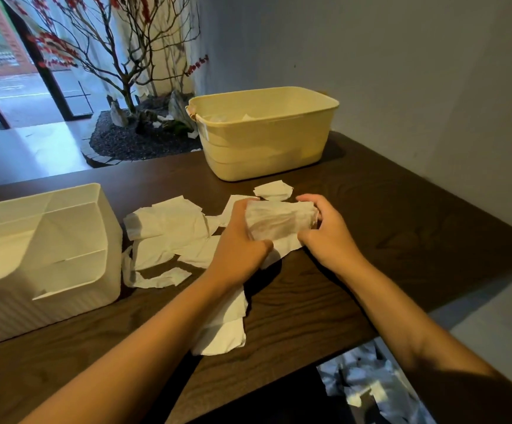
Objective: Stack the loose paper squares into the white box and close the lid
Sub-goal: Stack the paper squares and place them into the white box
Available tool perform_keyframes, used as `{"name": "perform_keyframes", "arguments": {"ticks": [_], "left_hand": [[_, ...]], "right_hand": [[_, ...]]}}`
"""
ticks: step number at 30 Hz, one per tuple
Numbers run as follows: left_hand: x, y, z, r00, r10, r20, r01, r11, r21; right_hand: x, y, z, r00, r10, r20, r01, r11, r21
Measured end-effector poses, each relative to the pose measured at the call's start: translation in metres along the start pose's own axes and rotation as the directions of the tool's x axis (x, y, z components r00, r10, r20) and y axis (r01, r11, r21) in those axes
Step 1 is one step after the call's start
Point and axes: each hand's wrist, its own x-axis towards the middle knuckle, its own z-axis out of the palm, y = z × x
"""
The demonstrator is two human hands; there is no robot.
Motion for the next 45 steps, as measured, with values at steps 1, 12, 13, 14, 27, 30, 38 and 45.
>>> {"name": "perform_keyframes", "arguments": {"ticks": [1,12,13,14,27,30,38,45], "left_hand": [[-0.002,0.002,0.001,1.0,0.012,0.008,-0.012,1.0,-0.014],[-0.006,0.001,-0.008,0.99,0.129,0.05,-0.132,0.989,0.07],[-0.004,0.001,-0.008,0.985,0.172,0.017,-0.173,0.98,0.102],[-0.002,0.001,-0.008,0.975,0.221,-0.027,-0.216,0.969,0.119],[0.003,-0.001,-0.008,0.978,0.165,0.125,-0.194,0.944,0.269],[0.006,0.01,-0.027,0.98,0.165,0.115,-0.19,0.942,0.275],[0.011,0.043,-0.096,1.0,-0.018,0.023,0.015,0.989,0.146],[-0.023,0.068,-0.166,0.973,-0.219,0.069,0.212,0.973,0.089]], "right_hand": [[0.0,0.001,0.003,1.0,-0.015,-0.016,0.015,1.0,-0.001],[-0.001,0.004,0.001,0.998,-0.022,-0.051,0.023,0.999,0.024],[-0.001,0.004,0.001,0.996,-0.047,-0.082,0.051,0.997,0.05],[0.0,0.003,0.002,0.99,-0.078,-0.117,0.087,0.994,0.073],[0.003,-0.001,0.019,0.999,-0.041,-0.003,0.041,0.999,0.023],[0.005,-0.012,0.02,0.999,-0.028,-0.03,0.03,0.996,0.087],[0.014,-0.055,0.049,0.978,0.15,0.142,-0.206,0.726,0.656],[0.005,-0.107,0.101,0.981,0.111,0.16,-0.184,0.8,0.571]]}}
